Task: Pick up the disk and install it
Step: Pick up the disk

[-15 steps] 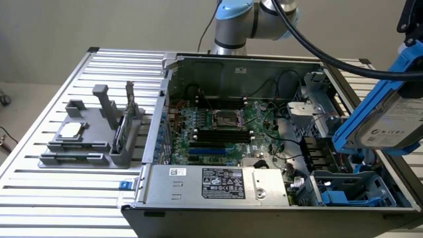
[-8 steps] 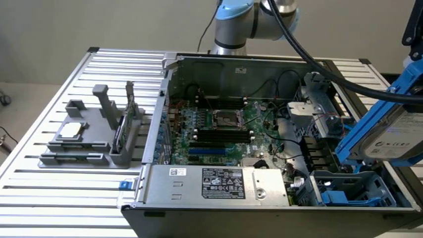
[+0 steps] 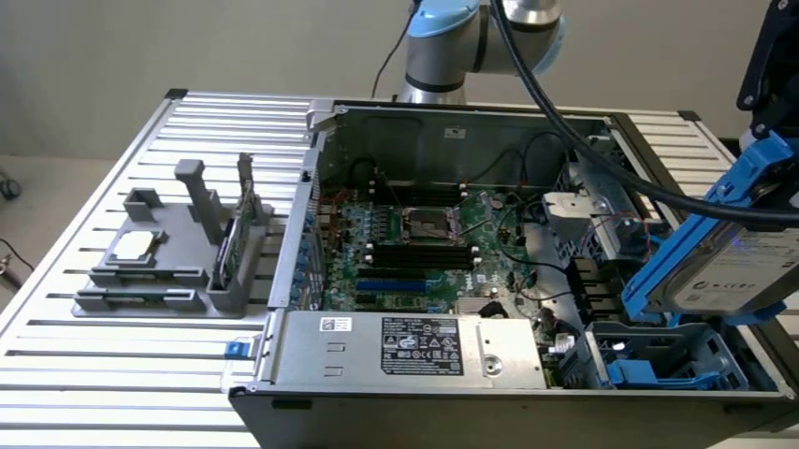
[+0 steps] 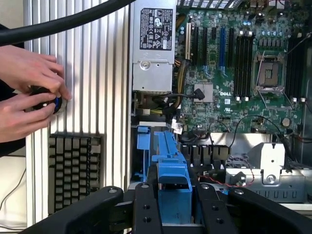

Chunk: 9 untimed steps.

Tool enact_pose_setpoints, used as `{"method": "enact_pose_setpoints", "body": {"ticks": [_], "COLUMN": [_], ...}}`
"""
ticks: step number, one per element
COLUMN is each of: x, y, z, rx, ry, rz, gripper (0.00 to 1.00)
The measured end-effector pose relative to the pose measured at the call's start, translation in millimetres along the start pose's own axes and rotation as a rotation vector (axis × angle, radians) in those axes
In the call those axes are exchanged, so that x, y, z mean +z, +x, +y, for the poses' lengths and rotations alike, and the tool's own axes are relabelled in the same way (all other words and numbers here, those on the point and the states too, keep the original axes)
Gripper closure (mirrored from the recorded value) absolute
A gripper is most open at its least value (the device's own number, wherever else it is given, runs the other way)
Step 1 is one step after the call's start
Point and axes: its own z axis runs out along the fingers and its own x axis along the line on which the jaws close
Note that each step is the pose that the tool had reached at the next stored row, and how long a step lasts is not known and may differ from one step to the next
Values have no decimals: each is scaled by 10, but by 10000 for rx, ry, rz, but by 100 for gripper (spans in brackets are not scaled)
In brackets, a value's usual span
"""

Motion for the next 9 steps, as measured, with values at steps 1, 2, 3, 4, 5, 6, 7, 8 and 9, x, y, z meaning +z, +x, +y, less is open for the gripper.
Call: {"method": "enact_pose_setpoints", "body": {"ticks": [1, 2, 3, 4, 5, 6, 7, 8, 9], "x": [17, 35, 55, 72, 91, 108, 127, 145, 163], "y": [1, 2, 3, 3, 4, 4, 4, 5, 5], "z": [0, 1, 2, 3, 4, 4, 6, 7, 10], "rx": [0, 2, 2, 2, 2, 2, 2, 2, 4], "ry": [0, 0, 0, 0, 0, 0, 0, 0, 1], "rz": [5, 10, 12, 16, 16, 18, 19, 21, 24], "gripper": [67, 67, 67, 67, 67, 67, 67, 67, 67]}}
